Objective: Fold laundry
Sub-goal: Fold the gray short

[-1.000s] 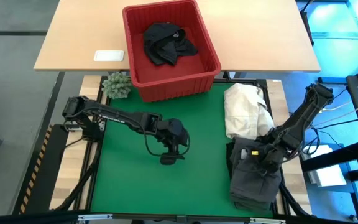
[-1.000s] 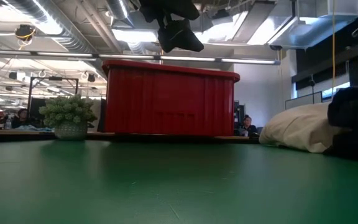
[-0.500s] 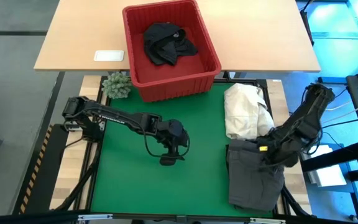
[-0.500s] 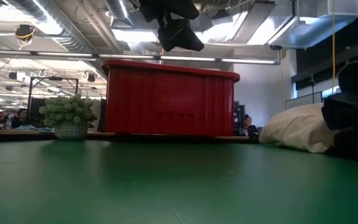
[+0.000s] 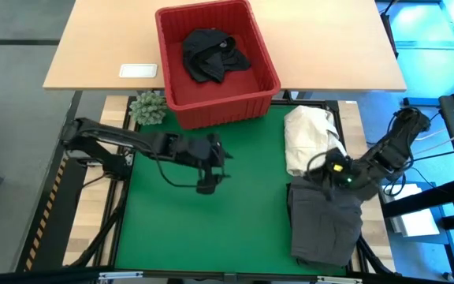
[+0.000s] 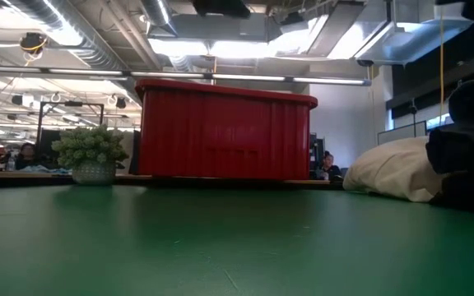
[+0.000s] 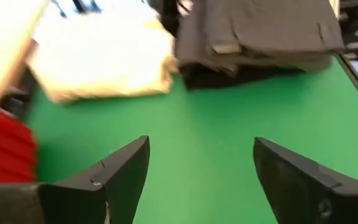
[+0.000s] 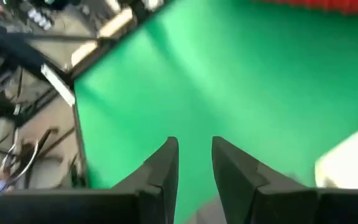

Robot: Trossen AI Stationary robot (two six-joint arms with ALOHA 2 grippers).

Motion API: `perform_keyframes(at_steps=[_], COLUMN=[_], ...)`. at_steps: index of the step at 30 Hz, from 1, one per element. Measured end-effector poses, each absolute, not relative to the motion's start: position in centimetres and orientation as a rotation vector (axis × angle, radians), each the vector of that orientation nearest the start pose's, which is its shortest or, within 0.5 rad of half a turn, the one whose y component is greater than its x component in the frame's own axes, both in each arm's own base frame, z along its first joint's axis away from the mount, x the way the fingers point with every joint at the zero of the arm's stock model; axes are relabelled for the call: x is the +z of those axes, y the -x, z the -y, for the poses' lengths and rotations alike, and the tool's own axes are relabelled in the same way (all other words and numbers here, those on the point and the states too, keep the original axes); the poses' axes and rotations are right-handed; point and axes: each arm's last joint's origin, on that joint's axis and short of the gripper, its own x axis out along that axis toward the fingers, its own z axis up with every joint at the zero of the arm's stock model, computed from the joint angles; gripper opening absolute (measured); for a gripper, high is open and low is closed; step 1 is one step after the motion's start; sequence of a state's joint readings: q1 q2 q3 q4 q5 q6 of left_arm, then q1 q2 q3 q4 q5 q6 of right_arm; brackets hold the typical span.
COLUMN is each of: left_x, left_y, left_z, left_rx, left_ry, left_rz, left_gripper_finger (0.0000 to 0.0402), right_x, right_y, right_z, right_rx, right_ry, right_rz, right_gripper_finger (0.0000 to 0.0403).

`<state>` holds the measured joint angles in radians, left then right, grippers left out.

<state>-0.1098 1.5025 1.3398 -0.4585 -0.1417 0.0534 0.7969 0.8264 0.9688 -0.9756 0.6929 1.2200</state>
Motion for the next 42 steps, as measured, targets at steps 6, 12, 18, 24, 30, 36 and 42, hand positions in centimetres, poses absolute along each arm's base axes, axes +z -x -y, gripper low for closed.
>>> perform_keyframes(at_steps=[6,12,18,24,30,36,42], left_x=[35.1,35.0,35.0,35.0,35.3,33.6,31.4], left_y=[-31.2,-30.8,-30.5,-30.0,-29.3,-28.5,-26.8], left_z=[0.9,-2.1,-4.8,-7.5,-10.2,-13.3,-16.9], left_rx=[0.049,0.102,0.125,0.163,0.222,0.235,0.275], left_ry=[-0.165,-0.159,-0.154,-0.137,-0.136,-0.121,-0.064], left_rz=[-0.577,-0.613,-0.619,-0.618,-0.592,-0.541,-0.457], left_gripper_finger=[0.0237,0.0201,0.0191,0.0191,0.0191,0.0191,0.0191], right_x=[33.3,33.1,32.6,33.5,33.6,33.6,33.0], right_y=[-15.2,-20.5,-23.6,-25.2,-25.6,-25.4,-25.3], right_z=[-8.1,-6.7,-3.8,-1.1,1.6,3.5,5.1], right_rx=[-0.229,-0.098,-0.096,-0.038,-0.063,-0.084,-0.060], right_ry=[-0.359,-0.142,-0.019,0.027,0.044,0.049,0.049], right_rz=[-0.461,-0.436,-0.408,-0.282,-0.255,-0.250,-0.206], right_gripper_finger=[0.0097,0.0097,0.0097,0.0097,0.0097,0.0097,0.0097])
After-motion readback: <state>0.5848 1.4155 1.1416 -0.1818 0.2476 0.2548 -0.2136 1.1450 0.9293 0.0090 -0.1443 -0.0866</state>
